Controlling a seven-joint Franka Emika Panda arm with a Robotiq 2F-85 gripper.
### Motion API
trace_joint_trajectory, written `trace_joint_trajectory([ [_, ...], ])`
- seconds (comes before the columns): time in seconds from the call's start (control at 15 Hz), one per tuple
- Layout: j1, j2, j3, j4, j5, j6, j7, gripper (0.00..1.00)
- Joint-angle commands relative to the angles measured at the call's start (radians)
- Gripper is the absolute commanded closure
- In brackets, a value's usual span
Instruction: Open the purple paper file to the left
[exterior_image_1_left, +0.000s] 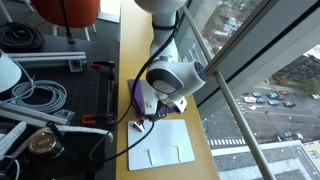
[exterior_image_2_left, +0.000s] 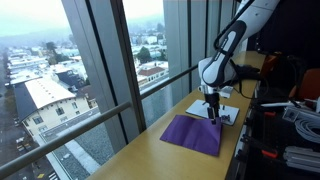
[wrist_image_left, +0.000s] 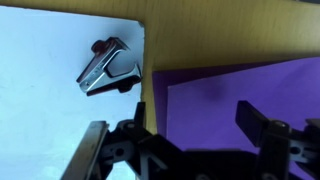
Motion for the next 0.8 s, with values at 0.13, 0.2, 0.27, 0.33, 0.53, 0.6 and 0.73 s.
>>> trace_joint_trajectory([
  [0.13, -0.026, 0.006, 0.022, 0.005, -0.019, 0.008, 0.018, 0.55],
  [0.2, -0.025, 0.005, 0.022, 0.004, -0.020, 0.007, 0.019, 0.62],
  [0.27, -0.020, 0.002, 0.021, 0.000, -0.022, 0.010, 0.023, 0.70],
  [0.33, -0.013, -0.006, 0.018, -0.008, -0.028, 0.016, 0.027, 0.77],
  [0.53, 0.068, -0.095, -0.021, -0.094, -0.102, 0.083, 0.092, 0.99],
  [0.6, 0.104, -0.137, -0.037, -0.136, -0.142, 0.116, 0.125, 1.00],
  [0.73, 0.193, -0.213, -0.087, -0.202, -0.239, 0.166, 0.216, 1.00],
])
